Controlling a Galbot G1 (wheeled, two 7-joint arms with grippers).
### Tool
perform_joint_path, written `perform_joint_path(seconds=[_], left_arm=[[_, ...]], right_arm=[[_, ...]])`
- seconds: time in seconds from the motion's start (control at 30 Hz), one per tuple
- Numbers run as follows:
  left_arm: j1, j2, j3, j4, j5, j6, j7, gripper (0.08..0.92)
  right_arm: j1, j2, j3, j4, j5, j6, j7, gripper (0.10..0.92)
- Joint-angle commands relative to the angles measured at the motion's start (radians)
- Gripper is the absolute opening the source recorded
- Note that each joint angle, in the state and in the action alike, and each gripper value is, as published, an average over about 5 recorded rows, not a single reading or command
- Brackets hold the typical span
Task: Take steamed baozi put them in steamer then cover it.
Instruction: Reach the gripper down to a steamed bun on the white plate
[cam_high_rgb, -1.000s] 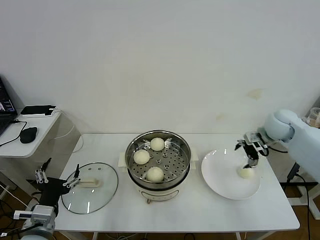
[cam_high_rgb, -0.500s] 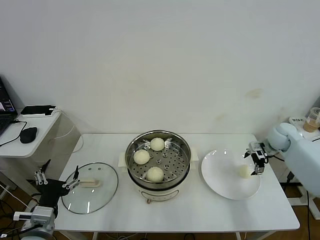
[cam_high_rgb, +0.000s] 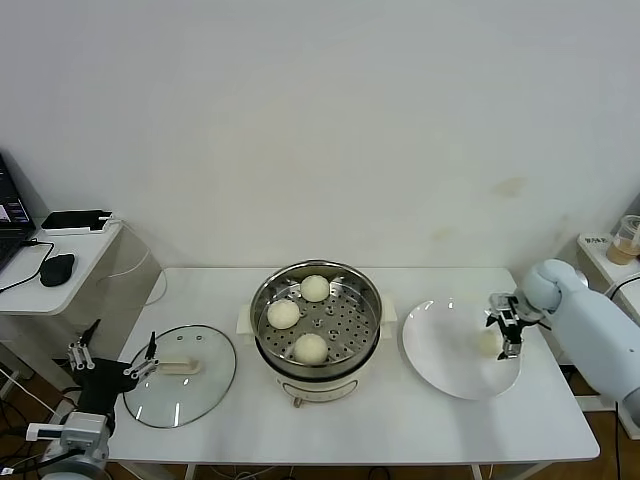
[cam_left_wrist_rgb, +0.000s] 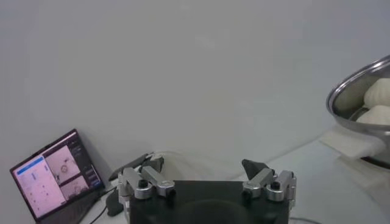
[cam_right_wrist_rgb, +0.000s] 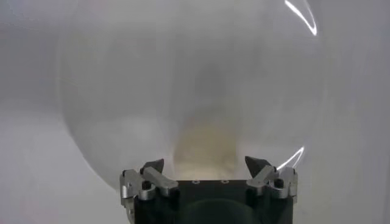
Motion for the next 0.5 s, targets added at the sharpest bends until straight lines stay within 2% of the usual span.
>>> perform_joint_path(seconds=[0.03,0.37,0.5], left_arm=[[0.000,-0.001,0.001,-0.002,0.001,0.000,0.000,0.823],[0.003,-0.003,-0.001,-0.010,0.002,0.000,0.001,0.823],[0.004,-0.003,-0.002,-0.014,0.001,0.000,0.002,0.823]], right_arm=[[-0.011,0.026,0.013,-0.040,-0.026,-0.005,0.006,0.785],[-0.007,0.018,0.009,-0.029,-0.020,-0.005,0.003,0.619],[0.004,0.013,0.002,-0.019,-0.004,-0.002,-0.010,0.579]])
